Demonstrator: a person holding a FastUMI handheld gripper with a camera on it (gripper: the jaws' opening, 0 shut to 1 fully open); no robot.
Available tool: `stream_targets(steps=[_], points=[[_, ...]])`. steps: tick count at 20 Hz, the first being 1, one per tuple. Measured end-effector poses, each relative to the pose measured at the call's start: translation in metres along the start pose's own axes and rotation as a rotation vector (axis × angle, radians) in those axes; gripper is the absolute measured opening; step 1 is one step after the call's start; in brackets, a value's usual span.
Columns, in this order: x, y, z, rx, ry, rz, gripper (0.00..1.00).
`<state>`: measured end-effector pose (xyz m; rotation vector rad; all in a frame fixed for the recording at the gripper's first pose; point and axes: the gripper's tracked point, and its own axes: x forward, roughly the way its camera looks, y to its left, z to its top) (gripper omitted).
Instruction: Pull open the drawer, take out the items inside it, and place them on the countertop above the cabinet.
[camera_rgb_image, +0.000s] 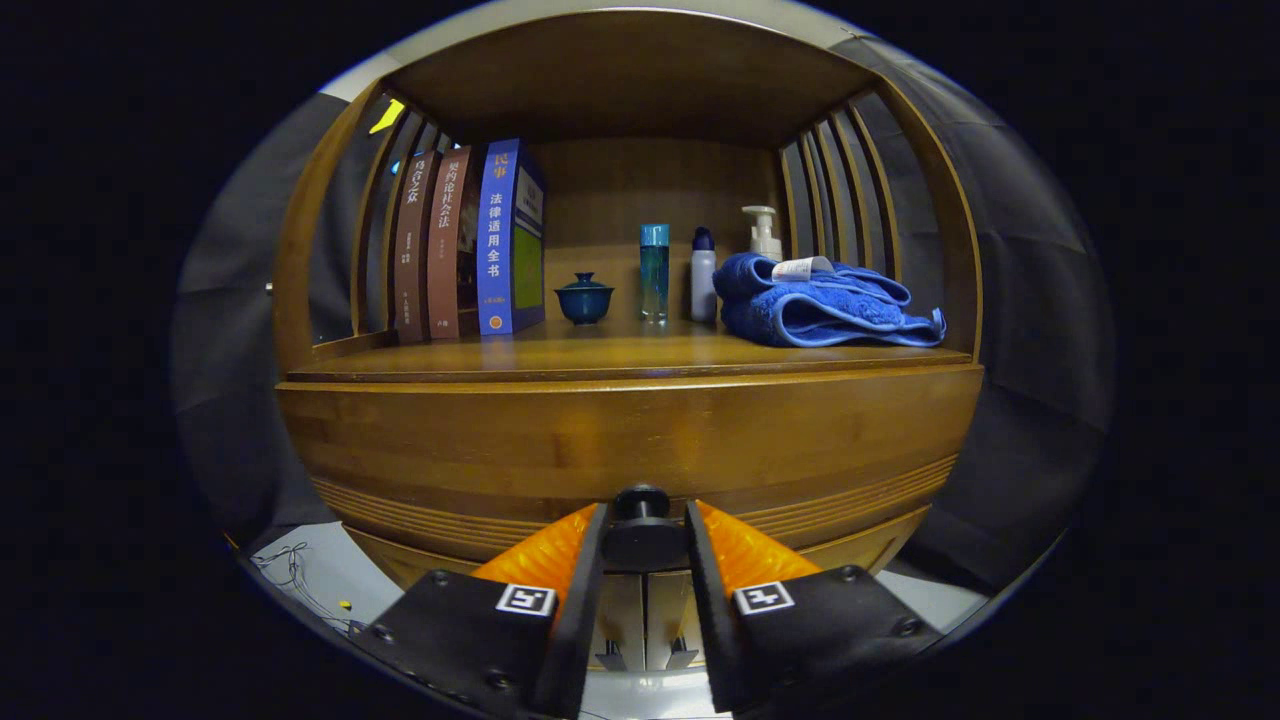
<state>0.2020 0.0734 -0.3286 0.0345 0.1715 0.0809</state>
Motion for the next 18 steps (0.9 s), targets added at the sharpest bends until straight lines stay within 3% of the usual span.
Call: stream_targets(steps=[3, 8, 18], points=[[-0.004, 0.0, 0.001, -0.018, 0.009, 0.004, 0.3], [-0.024, -0.003, -0.002, -0.011, 0.017, -0.002, 0.3], [-0.106, -0.011, -0.017, 0.004, 0.007, 0.013, 0.3]])
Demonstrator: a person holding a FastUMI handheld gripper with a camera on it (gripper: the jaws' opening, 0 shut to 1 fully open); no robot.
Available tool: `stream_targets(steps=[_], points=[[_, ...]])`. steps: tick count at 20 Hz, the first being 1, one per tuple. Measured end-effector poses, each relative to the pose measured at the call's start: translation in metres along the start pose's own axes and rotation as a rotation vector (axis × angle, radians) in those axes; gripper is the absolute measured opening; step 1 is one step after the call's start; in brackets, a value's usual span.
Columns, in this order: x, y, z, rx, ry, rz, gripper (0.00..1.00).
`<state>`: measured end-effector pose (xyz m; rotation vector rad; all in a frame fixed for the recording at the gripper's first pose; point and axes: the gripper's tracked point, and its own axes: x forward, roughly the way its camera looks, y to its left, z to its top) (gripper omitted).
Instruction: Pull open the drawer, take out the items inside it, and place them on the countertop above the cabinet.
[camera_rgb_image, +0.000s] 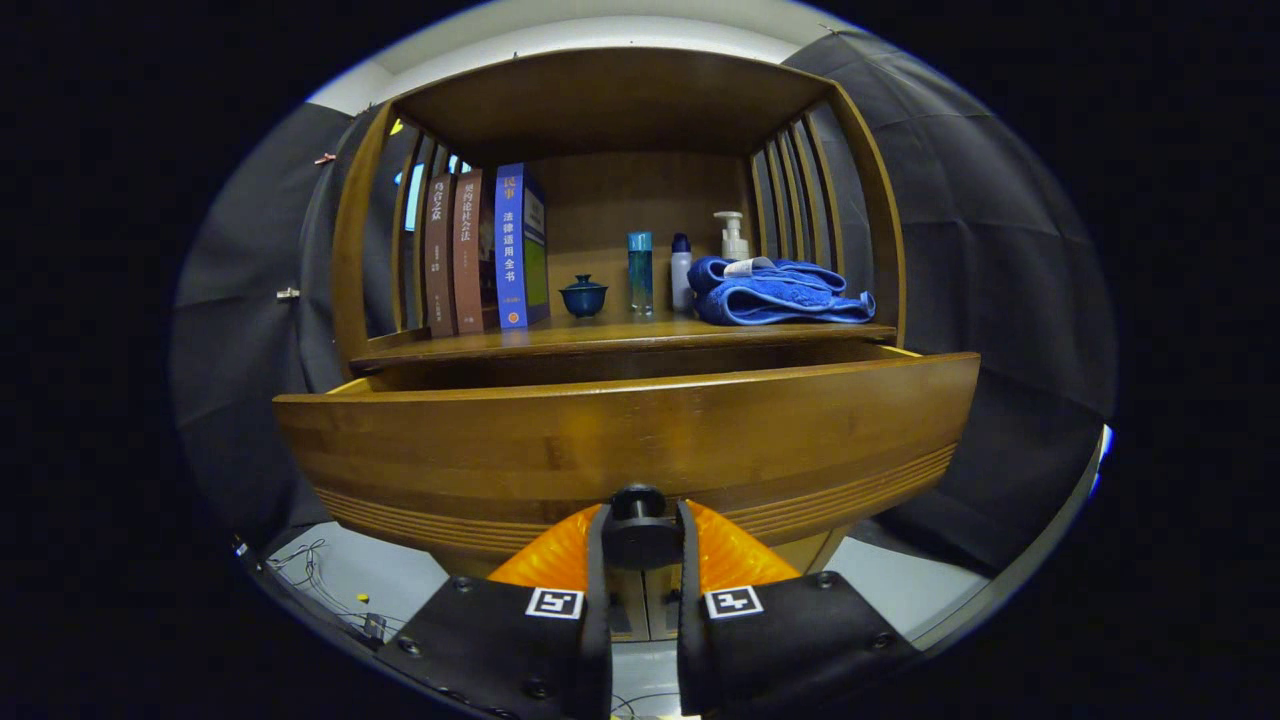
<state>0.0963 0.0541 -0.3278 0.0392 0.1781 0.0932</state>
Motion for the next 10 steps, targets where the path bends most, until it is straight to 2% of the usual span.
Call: stream_targets(steps=[10], points=[[-0.038, -0.007, -0.01, -0.005, -0.005, 0.009, 0.3]])
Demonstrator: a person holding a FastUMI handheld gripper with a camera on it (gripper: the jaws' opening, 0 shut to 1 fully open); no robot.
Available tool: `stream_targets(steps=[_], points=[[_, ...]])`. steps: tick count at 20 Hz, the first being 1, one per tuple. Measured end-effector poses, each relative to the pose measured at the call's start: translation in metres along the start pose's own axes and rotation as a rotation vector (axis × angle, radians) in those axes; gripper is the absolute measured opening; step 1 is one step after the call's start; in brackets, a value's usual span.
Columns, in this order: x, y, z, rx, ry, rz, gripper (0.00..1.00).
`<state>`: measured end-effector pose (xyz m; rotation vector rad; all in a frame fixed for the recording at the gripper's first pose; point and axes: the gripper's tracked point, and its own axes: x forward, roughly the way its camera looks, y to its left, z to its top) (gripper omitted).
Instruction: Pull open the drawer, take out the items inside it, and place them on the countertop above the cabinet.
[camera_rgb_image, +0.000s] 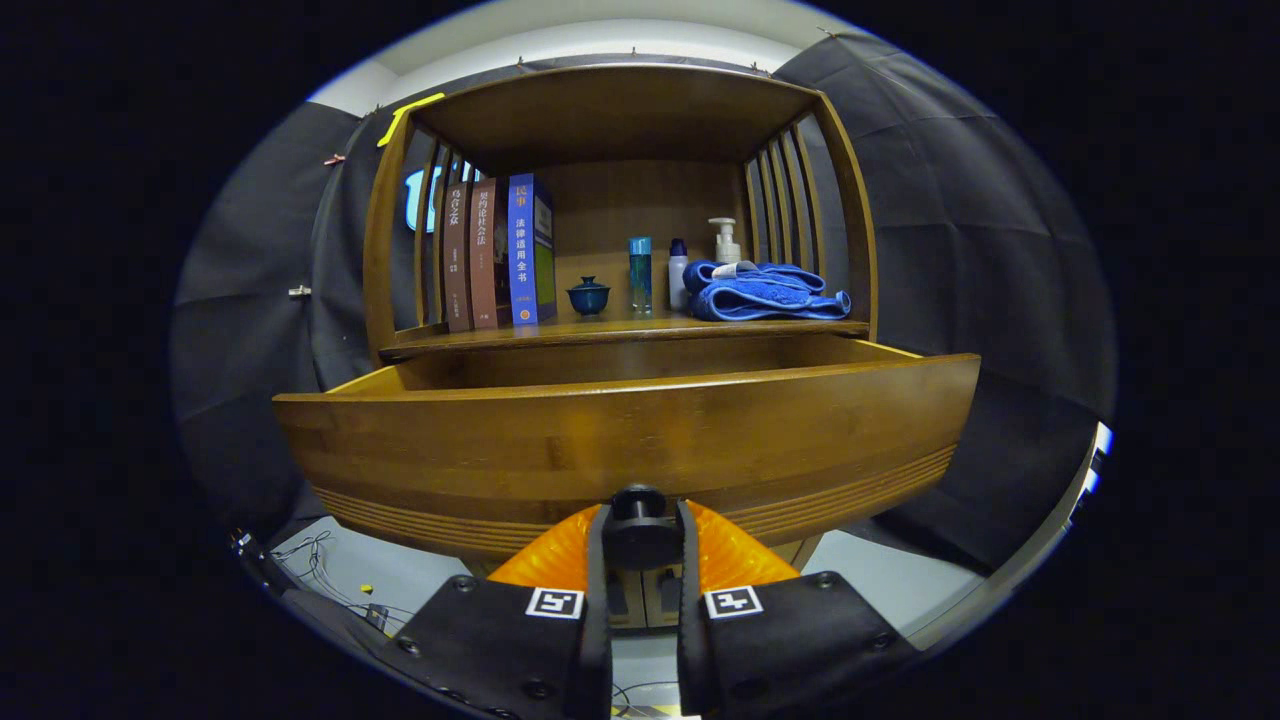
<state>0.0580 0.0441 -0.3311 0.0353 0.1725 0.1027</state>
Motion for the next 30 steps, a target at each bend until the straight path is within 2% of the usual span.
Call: stream_targets(steps=[6, 10, 13, 17, 23, 26, 30], points=[[-0.007, 0.001, -0.007, -0.029, 0.001, 0.008, 0.3], [-0.017, 0.004, -0.002, -0.028, 0.01, 0.056, 0.69], [-0.037, 0.007, 0.032, 0.005, -0.075, 0.093, 0.98], [-0.054, 0.002, 0.1, 0.012, -0.159, 0.089, 0.97], [-0.035, -0.001, 0.177, 0.037, -0.039, 0.09, 0.99], [-0.013, 0.008, 0.203, 0.06, 0.063, 0.116, 0.99], [0.028, 0.028, 0.194, 0.066, 0.314, 0.154, 0.99]])
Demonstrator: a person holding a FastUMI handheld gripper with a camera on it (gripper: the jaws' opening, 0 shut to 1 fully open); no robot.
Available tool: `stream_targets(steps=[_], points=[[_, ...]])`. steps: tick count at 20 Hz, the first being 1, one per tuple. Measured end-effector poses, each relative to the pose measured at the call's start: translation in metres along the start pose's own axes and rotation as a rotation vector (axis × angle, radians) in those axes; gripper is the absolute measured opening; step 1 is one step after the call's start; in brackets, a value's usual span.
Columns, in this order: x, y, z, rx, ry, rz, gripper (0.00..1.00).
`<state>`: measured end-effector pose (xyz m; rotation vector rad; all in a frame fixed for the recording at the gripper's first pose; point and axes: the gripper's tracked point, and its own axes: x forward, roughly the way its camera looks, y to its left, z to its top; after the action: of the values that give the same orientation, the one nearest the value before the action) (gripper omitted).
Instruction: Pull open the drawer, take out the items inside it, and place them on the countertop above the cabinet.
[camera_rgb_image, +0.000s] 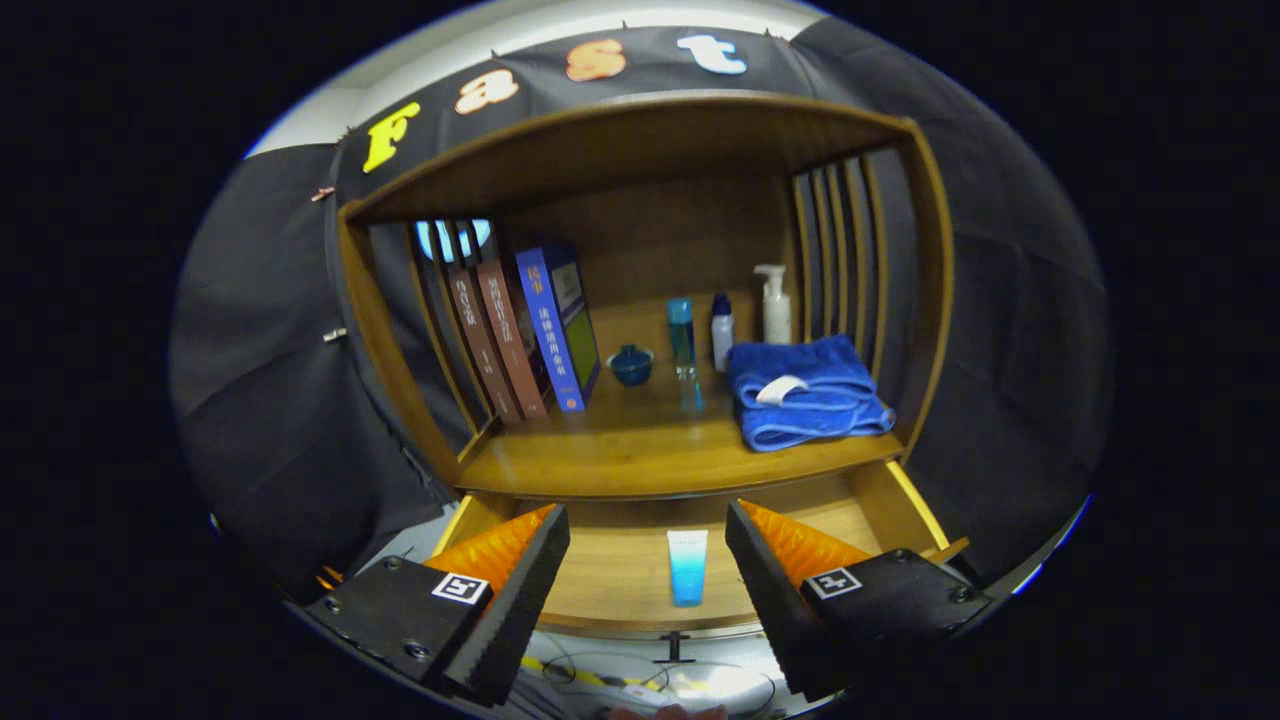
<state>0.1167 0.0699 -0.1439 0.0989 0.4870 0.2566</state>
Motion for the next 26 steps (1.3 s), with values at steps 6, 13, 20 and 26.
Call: stream_targets(steps=[6, 13, 20, 26], points=[[0.071, -0.016, -0.071, -0.067, 0.407, -0.055, 0.99], [0.13, -0.058, -0.154, -0.058, 0.698, -0.192, 0.98], [0.148, -0.053, -0.18, -0.083, 0.808, -0.191, 0.53], [0.121, -0.034, -0.177, 0.011, 0.822, -0.071, 0.37]])
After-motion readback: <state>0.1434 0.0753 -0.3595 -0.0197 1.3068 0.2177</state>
